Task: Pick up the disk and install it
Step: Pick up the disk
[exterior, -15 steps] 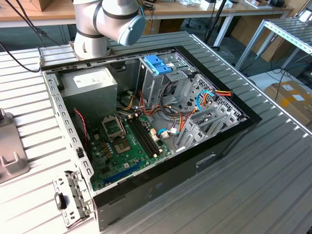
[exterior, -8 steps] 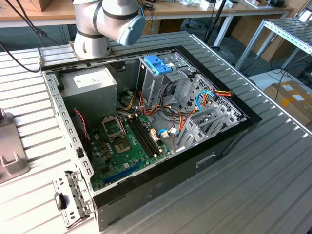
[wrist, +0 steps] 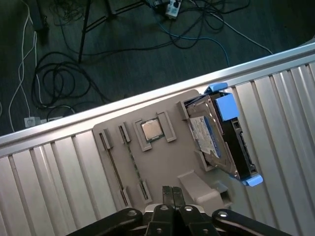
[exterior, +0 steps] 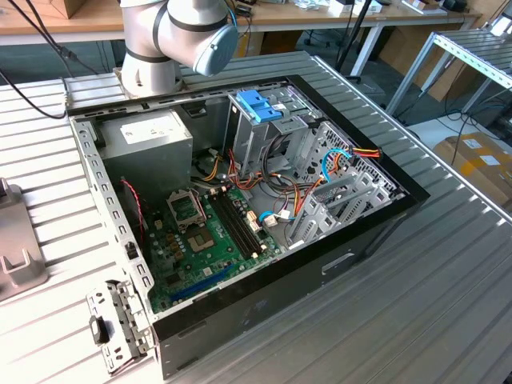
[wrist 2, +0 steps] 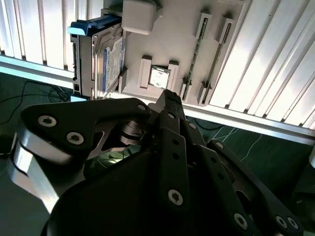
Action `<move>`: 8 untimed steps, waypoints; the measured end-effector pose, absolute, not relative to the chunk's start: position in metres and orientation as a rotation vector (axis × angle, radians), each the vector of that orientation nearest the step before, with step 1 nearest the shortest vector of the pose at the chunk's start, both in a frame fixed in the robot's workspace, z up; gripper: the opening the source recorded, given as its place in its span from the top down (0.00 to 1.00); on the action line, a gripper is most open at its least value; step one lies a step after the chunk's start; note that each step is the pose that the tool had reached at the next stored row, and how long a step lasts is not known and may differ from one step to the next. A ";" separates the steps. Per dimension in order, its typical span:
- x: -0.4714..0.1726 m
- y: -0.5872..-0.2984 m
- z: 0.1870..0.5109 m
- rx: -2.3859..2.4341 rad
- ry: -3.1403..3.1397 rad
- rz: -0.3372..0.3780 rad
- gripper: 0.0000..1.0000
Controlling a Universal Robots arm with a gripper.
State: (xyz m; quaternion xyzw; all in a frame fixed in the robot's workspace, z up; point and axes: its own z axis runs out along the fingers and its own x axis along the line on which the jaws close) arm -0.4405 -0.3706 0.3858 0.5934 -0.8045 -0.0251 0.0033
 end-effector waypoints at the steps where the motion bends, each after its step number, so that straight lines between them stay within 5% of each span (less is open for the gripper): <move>1: -0.440 -0.371 0.386 1.865 -2.519 -0.079 0.89; 8: -0.440 -0.371 0.386 1.906 -2.486 -0.078 0.89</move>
